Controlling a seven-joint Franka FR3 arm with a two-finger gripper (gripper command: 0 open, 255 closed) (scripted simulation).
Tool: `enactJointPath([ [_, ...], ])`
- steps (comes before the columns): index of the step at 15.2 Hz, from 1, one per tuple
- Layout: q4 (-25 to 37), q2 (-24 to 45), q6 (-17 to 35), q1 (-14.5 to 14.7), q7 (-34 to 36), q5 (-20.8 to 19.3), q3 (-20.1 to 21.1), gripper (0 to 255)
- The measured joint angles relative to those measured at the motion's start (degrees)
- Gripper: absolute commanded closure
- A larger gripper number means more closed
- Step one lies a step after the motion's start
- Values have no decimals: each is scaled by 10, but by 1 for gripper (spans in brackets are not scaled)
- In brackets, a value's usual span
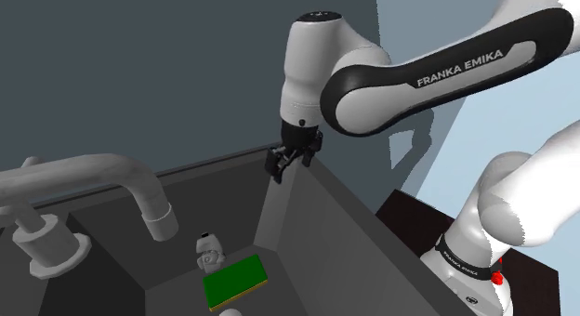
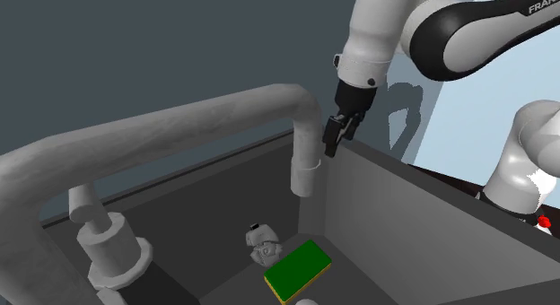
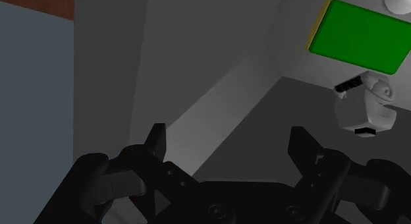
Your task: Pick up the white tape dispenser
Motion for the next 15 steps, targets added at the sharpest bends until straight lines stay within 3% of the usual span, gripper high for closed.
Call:
enactJointPath([
  [5, 46, 98, 50, -13, 94, -49, 56, 0],
  [9, 100, 197, 78, -14, 194, -126, 93, 0],
  [12, 157, 279, 83, 2, 266, -196, 99, 0],
  [15, 222, 360, 77, 38, 334, -262, 89, 0],
])
